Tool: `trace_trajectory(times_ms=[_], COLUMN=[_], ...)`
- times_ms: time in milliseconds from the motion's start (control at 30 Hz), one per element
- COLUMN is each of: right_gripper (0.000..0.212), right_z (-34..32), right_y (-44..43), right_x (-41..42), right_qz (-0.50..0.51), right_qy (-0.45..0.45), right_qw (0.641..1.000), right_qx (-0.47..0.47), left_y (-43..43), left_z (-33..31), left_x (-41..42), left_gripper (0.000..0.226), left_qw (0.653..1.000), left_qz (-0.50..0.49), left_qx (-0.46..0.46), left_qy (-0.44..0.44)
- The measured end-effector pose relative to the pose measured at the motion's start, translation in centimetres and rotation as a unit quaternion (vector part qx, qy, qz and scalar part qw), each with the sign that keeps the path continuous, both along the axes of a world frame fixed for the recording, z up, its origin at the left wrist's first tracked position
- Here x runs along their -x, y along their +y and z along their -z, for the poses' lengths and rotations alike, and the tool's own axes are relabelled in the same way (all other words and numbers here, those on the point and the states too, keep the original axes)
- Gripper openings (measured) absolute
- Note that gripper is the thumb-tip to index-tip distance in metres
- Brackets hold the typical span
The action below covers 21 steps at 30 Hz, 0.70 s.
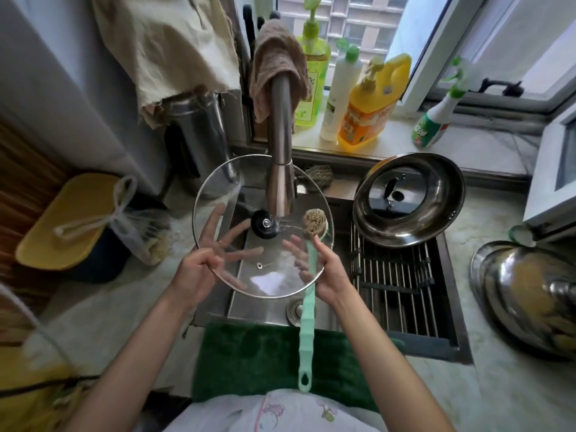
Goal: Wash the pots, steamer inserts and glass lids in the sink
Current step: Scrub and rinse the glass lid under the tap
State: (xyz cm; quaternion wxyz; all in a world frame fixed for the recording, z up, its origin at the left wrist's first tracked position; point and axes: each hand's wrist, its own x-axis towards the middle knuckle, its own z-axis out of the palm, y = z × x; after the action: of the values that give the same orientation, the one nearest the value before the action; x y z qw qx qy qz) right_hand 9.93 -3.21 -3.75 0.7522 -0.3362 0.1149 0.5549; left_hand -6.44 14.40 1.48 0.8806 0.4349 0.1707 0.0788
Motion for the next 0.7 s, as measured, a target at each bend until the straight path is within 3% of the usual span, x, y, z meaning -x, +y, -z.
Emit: trace_trajectory(times_ms=[100,167,200,233,300,333,367,433,500,600,667,700], right_gripper=[0.043,0.035,0.031,0.028,0.028,0.029,0.029,0.027,0.024,0.026,0.027,0.024], right_z=[-0.8,-1.4,-1.8,-2.2,-2.2,-2.3,-2.2,-2.1,-2.1,-1.9,-2.1,-2.0], right_y=[-0.8,-1.8,-2.3,-2.8,-3.5,-3.7,-3.7,-3.7,-4.0,-4.8,-5.0,-5.0], right_x=[-0.2,0.0,0.3,0.8,1.6,2.0,2.3,2.5,2.4,2.1,2.1,2.0], right_qz=[0.016,0.026,0.037,0.046,0.066,0.073,0.08,0.097,0.112,0.12,0.121,0.119], right_qy=[-0.011,-0.022,-0.023,-0.025,-0.014,-0.008,-0.006,-0.016,-0.027,-0.009,0.009,0.013], right_qw=[1.0,0.999,0.999,0.998,0.996,0.995,0.994,0.992,0.989,0.989,0.989,0.99], right_qx=[-0.019,0.004,0.018,0.028,0.052,0.063,0.072,0.079,0.091,0.089,0.08,0.071], left_y=[0.4,0.5,0.5,0.3,-1.1,-2.3,-3.6,-6.4,-8.3,-5.7,-2.7,-1.8], left_z=[0.1,0.6,1.2,1.7,3.4,4.0,4.2,4.8,5.0,4.7,4.5,4.3], left_x=[-1.7,-3.3,-4.1,-4.9,-6.6,-7.6,-8.5,-9.6,-9.0,-8.0,-9.4,-10.2], left_gripper=[0.063,0.038,0.039,0.048,0.062,0.063,0.063,0.063,0.058,0.056,0.057,0.055], left_qw=[0.988,0.938,0.882,0.8,0.623,0.569,0.543,0.576,0.592,0.533,0.476,0.468], left_qz=[-0.101,-0.201,-0.232,-0.209,-0.085,-0.029,0.012,0.079,0.178,0.23,0.189,0.17], left_qx=[-0.03,-0.148,-0.274,-0.433,-0.67,-0.719,-0.738,-0.729,-0.747,-0.793,-0.821,-0.817], left_qy=[0.116,0.239,0.305,0.359,0.395,0.398,0.4,0.36,0.244,0.182,0.251,0.291])
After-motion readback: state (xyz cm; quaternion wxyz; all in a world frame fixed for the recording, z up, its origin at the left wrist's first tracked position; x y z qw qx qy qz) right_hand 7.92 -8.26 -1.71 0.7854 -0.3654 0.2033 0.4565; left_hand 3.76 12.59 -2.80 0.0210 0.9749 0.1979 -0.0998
